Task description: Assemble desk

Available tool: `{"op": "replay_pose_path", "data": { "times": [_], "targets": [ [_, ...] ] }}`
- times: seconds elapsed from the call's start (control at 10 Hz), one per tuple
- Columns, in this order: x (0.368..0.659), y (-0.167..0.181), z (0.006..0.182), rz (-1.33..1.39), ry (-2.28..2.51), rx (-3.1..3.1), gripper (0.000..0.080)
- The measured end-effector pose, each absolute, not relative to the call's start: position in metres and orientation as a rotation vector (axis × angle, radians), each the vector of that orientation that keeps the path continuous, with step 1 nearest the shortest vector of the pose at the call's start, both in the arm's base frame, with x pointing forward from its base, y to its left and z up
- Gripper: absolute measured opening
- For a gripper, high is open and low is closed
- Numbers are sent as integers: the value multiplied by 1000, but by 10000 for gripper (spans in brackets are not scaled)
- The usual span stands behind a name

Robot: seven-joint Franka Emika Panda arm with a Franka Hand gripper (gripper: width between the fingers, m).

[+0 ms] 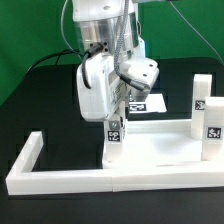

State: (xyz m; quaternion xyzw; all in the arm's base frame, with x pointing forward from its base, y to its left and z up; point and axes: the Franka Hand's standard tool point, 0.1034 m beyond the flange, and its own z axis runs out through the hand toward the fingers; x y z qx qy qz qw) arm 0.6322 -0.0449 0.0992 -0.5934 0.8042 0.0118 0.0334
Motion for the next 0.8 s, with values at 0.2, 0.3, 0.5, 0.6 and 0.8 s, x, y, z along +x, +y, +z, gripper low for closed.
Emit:
{"op": "replay_pose_path", "data": {
  "times": [0.2, 0.3, 0.5, 0.6, 0.8],
  "targets": [
    [632, -45, 99, 27, 2474, -1836, 301],
    [632, -45, 99, 28, 2474, -1837, 301],
    [635, -37, 110, 18, 2450, -1836, 501],
    [637, -26, 131, 17, 2415, -1827, 617],
    [638, -9, 161, 41, 2365, -1823, 640]
  ]
}}
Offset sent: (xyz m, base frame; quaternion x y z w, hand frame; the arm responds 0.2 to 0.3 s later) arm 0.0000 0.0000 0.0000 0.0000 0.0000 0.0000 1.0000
